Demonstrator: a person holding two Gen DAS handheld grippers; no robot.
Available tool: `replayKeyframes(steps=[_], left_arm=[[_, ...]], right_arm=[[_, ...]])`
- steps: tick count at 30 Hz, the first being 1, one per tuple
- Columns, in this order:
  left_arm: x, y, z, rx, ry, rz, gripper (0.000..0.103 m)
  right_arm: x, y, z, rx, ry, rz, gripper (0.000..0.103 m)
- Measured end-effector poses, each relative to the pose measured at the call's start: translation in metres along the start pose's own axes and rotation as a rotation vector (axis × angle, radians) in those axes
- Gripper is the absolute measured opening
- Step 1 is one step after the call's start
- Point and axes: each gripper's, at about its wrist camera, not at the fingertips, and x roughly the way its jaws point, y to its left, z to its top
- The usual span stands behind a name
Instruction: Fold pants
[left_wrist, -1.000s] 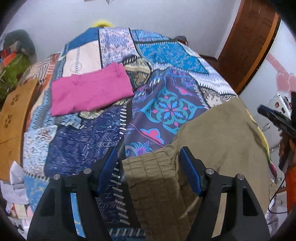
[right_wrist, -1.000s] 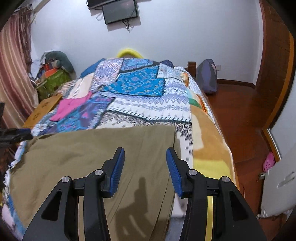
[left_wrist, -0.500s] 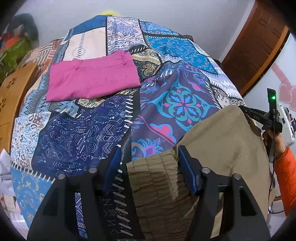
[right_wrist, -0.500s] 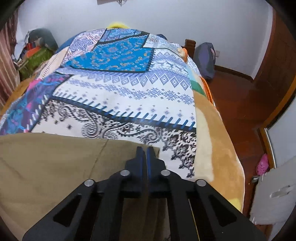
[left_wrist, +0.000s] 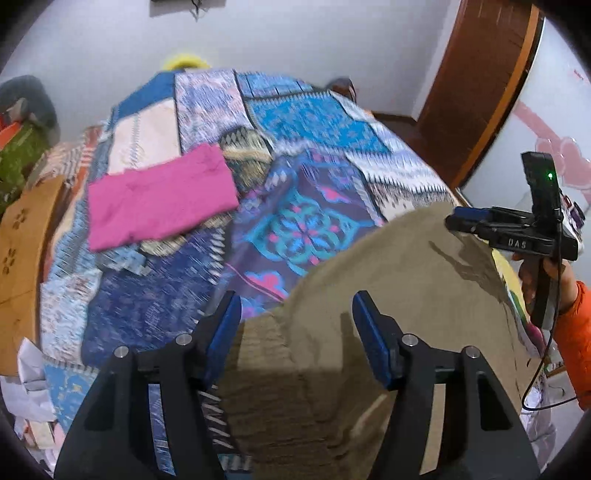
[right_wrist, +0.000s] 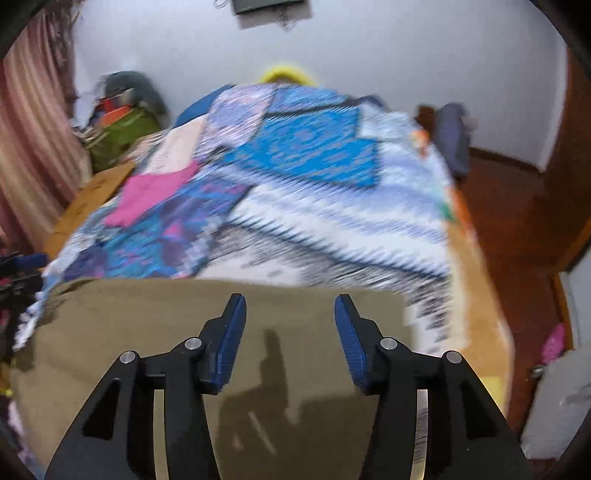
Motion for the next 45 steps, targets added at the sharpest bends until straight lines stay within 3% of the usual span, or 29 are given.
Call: replayKeyframes(steps=[2,5,14,24,32,34,37,40,45], left_arm=[[0.015,-0.003,-0.007,0.001,0.049,0.002,0.063],[0.02,-0.007,-0.019,0.043,0.045,0.047,0.068],[-0.002,0.004,-0.046,0.011,0.039,0.027,0.073],[-0.042,0.001,-0.094,0.019,0.033,0.077,0.075],[-0.085,-0.005,-0.107,0.006,-0.008,0.121,0.074],[-0.1,-0.007,-0.109,-0.018,-0.027,0.1,0.075],[-0.112,-0.003,-0.113,-0.114,-0.04,0.01,0.083],[-0.115,-0.001,-0.121,-0.203,-0.034,-0.09,0.083],[-0.106,-0.012,-0.141,-0.249,0.018,-0.136,0.083]], right_arm=[[0.015,0.008,-0.008,0.004,0.061,0.032,0.054],[0.032,0.02,-0.023,0.008,0.142,0.055,0.054],[-0.007,0.038,-0.069,-0.077,0.126,-0.003,0.055],[-0.054,0.032,-0.126,0.024,0.073,-0.056,0.056],[-0.075,0.034,-0.141,0.056,0.089,-0.088,0.059],[-0.085,0.041,-0.135,0.044,0.049,-0.086,0.059],[-0.1,0.058,-0.12,0.008,-0.034,-0.079,0.059],[-0.108,0.079,-0.103,-0.035,-0.107,-0.053,0.059],[-0.099,0.112,-0.089,-0.092,-0.169,-0.004,0.059]])
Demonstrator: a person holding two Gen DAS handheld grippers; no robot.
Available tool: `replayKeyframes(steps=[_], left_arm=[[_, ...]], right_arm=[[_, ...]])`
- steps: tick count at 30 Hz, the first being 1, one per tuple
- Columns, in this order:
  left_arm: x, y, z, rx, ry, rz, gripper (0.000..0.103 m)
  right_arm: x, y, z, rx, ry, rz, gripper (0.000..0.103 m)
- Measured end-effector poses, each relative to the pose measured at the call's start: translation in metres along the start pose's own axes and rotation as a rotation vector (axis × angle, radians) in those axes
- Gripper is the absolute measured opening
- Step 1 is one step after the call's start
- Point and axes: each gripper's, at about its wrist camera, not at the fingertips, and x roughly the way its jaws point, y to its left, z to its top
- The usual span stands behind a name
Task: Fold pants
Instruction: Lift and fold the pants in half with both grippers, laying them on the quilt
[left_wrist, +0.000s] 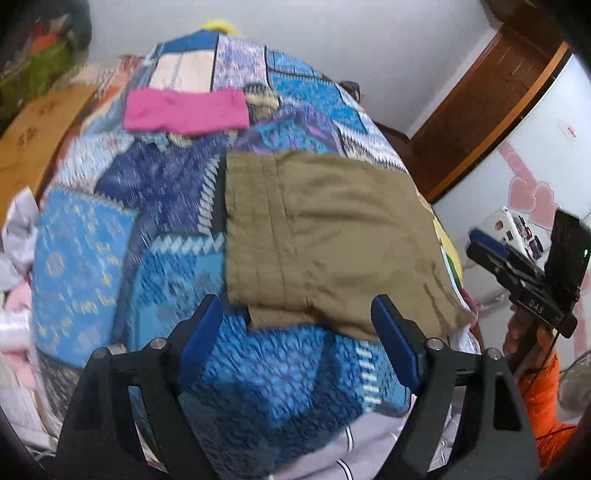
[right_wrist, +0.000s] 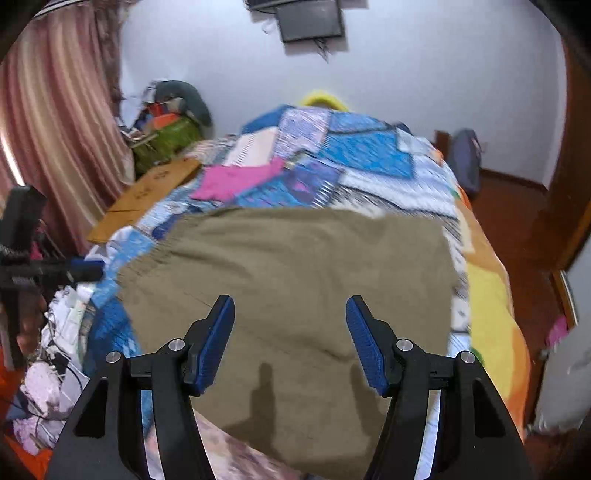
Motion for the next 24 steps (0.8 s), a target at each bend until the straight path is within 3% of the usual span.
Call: replayKeyframes(steps=[4,6,8,12,20,24], left_arm=[[0.011,0.001,-0.018,-0.04,0.053,-0.04,0.083],[0.018,0.005,-0.026,-0.093,0.093,-0.106,0.084],[0.017,0.003,-0.028,-0.104,0.074,-0.113,0.086],[0.026,0.005,-0.021,-0.187,0.085,-0.205,0.088],[0.05,0.017,0.002,-0.33,0.064,-0.304,0.087],[0.056,0.024,0.012,-0.37,0.047,-0.282,0.057]], right_arm=[[0.023,0.021,-0.005,-0.04,0.018,0.017,0.059],[0.036,0.026,-0.011,-0.039,0.045,0.027,0.059],[0.043,0.027,-0.017,-0.034,0.067,0.027,0.059],[0.06,0.027,-0.032,-0.016,0.139,0.038,0.059],[0.057,0.024,-0.046,-0.014,0.138,0.071,0.059],[0.056,0.024,-0.049,-0.019,0.135,0.074,0.059]])
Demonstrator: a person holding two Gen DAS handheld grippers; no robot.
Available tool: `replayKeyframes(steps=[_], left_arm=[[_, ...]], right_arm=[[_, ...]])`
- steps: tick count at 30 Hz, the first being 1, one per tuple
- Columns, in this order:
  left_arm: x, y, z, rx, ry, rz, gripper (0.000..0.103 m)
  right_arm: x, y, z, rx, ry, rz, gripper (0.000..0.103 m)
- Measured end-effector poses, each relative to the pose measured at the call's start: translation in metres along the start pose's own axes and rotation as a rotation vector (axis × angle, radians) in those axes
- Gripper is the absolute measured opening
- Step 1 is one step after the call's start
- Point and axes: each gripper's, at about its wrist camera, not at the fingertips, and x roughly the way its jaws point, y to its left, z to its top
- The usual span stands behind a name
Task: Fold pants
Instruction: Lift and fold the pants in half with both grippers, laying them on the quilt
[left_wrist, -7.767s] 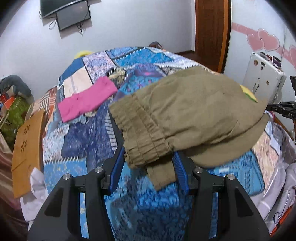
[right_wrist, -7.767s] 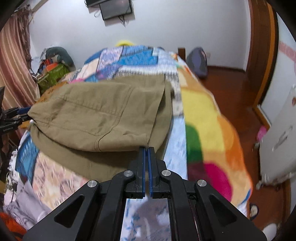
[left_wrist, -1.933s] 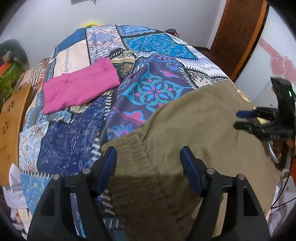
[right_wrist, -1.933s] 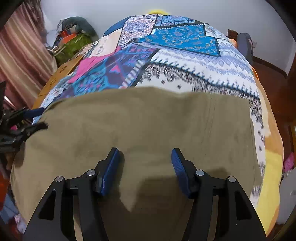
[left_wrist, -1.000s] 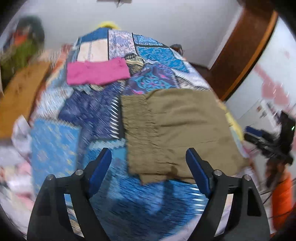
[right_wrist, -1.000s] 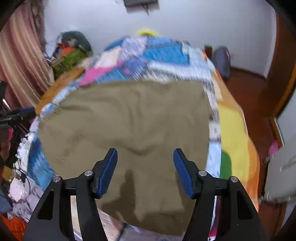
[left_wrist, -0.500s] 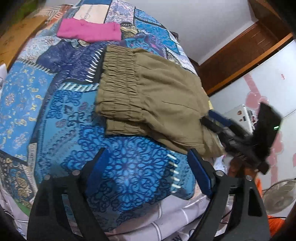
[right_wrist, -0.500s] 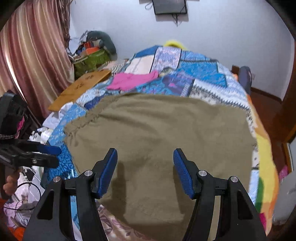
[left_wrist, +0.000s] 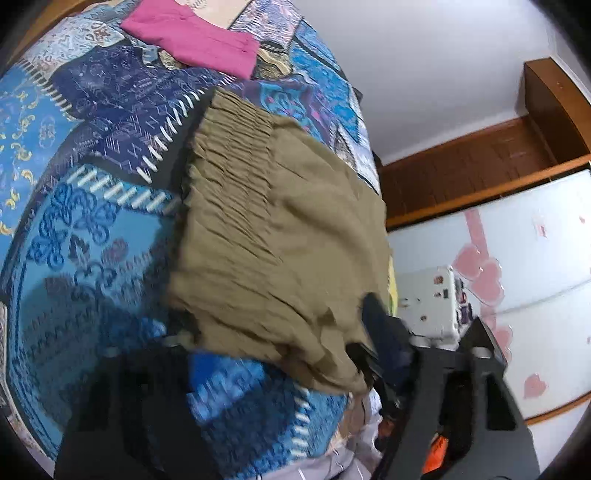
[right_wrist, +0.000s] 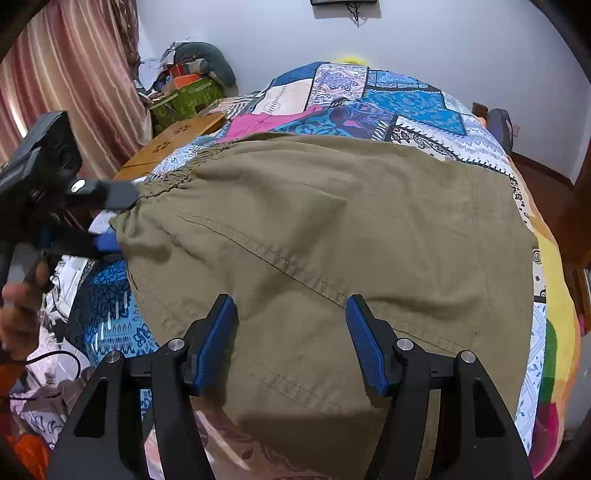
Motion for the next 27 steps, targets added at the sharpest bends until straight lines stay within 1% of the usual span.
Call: replayKeyframes(steps=[1,2,5,7,10,12,13,15,18,22,24,27], left_arm=[[0.002,0.001,0.003,-0.009,-0.004,0.02,0.046],[0.004,0.002,0.006,-0.011,-0.005,0.036,0.04],[0.004,-0.002,0.009,0.026,-0.022,0.084,0.034],[0.002,-0.014,0.007,0.1,-0.054,0.147,0.031],[-0.007,-0.038,0.002,0.246,-0.146,0.273,0.029],[-0.018,-0.051,0.0,0.337,-0.22,0.355,0.029],[-0.021,-0.053,0.001,0.358,-0.238,0.374,0.029],[-0.034,-0.059,-0.001,0.416,-0.291,0.44,0.029],[-0.05,-0.061,-0.005,0.479,-0.348,0.526,0.029],[-0.069,-0.059,-0.013,0.527,-0.402,0.594,0.029],[-0.074,-0.06,-0.015,0.554,-0.424,0.623,0.029],[-0.08,-0.065,-0.021,0.583,-0.439,0.625,0.029]], right_arm=[[0.0,-0.001,0.0,0.002,-0.001,0.002,0.059],[-0.001,-0.001,0.0,0.003,-0.001,0.003,0.059],[-0.001,-0.001,0.001,0.006,0.005,-0.003,0.059],[-0.001,0.0,0.003,0.009,0.018,-0.007,0.059],[-0.004,-0.001,0.009,0.014,0.042,-0.009,0.059],[-0.008,-0.001,0.016,0.015,0.032,-0.015,0.059],[-0.01,0.0,0.019,0.016,0.024,-0.015,0.059],[-0.012,0.004,0.028,0.019,0.004,-0.007,0.059],[-0.008,0.016,0.042,0.007,-0.016,-0.007,0.059],[0.009,0.045,0.062,-0.029,-0.013,0.046,0.059],[0.021,0.062,0.067,-0.067,0.008,0.077,0.059],[0.045,0.09,0.066,-0.129,0.076,0.114,0.059]])
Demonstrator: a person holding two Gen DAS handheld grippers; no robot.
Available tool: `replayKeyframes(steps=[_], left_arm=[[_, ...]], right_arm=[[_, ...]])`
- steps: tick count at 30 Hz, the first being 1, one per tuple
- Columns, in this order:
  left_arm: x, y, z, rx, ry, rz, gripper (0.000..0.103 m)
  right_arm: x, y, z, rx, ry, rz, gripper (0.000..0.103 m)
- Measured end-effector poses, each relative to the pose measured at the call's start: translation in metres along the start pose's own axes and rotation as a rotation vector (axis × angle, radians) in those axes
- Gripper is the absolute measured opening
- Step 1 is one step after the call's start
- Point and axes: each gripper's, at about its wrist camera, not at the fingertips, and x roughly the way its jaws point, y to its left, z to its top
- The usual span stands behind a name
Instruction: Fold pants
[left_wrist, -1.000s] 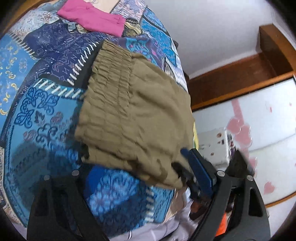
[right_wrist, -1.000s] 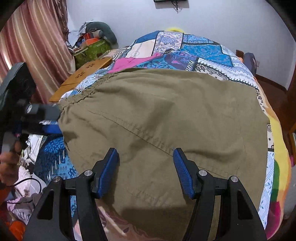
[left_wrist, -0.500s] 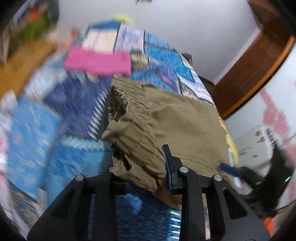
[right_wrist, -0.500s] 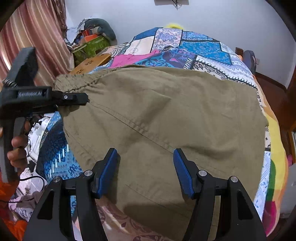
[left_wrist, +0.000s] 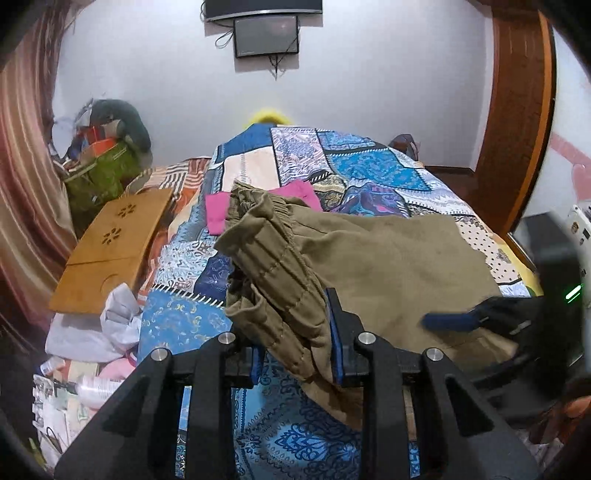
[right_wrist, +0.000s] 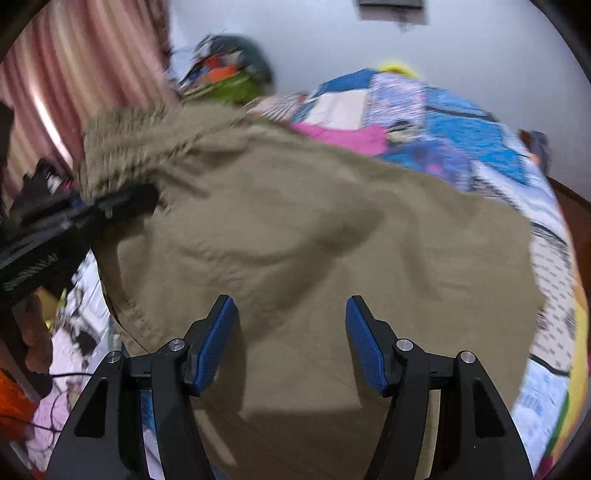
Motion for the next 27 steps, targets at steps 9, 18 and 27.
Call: replayKeyframes(steps=[9,18,27], left_arm=[[-0.023,-0.032,0.018,0.091,-0.075,-0.044,0.028],[-0.032,-0.089,0.029,0.211,-0.107,-0.129,0.028],[-0.02,-0.151,0.022,0.309,-0.025,-0.244,0.026]], right_arm=[[-0.018,-0.021,-0.019,0.069,-0.02,0.019,0.059],[-0.094,-0.097,-0.091,0.201,-0.062,-0.227,0.059],[-0.093,-0.118,-0.141,0.306,-0.041,-0.221,0.059]])
